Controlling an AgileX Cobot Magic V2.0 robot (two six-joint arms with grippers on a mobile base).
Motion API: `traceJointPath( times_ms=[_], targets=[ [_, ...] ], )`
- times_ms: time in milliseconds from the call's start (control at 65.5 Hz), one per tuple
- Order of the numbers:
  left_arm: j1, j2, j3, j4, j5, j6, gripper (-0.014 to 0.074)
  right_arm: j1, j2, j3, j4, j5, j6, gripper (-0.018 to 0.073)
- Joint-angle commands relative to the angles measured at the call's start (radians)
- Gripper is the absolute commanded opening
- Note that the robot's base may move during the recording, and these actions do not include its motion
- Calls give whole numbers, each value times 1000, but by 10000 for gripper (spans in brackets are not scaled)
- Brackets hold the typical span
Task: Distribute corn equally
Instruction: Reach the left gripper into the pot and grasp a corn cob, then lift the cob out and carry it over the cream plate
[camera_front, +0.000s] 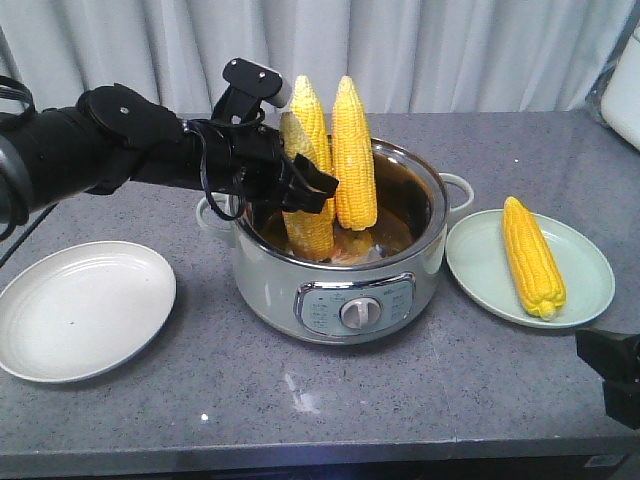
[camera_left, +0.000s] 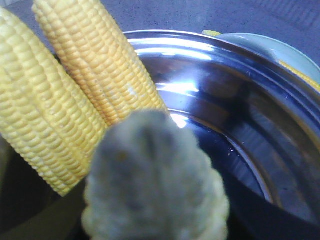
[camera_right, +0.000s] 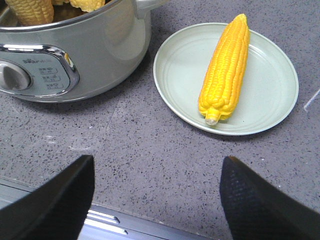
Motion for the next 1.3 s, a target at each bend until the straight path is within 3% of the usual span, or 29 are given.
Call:
traceJointPath(
  times_ms=[0, 427, 565, 672, 840, 1038, 1114, 1282],
  targets=[
    [-2, -63, -34, -41, -6, 3, 206, 0, -4, -27, -3, -58, 2, 496],
    [-2, -230, -34, -17, 10, 3, 220, 0, -4, -27, -3, -58, 2, 496],
    [-2, -317, -34, 71, 41, -10, 223, 0, -4, -27, -3, -58, 2, 496],
    [-2, -383, -34, 157, 52, -85, 224, 0, -4, -27, -3, -58, 2, 496],
    [-2, -480, -34, 381, 85, -278, 231, 0, -4, -27, -3, -58, 2, 496],
    [-2, -522, -34, 776, 168, -621, 237, 0, -4, -27, -3, -58, 2, 496],
    [-2, -517, -34, 967, 240, -775, 237, 0, -4, -27, -3, -58, 2, 496],
    [-2, -490, -34, 1250, 402, -989, 242, 0, -4, -27, -3, -58, 2, 496]
  ],
)
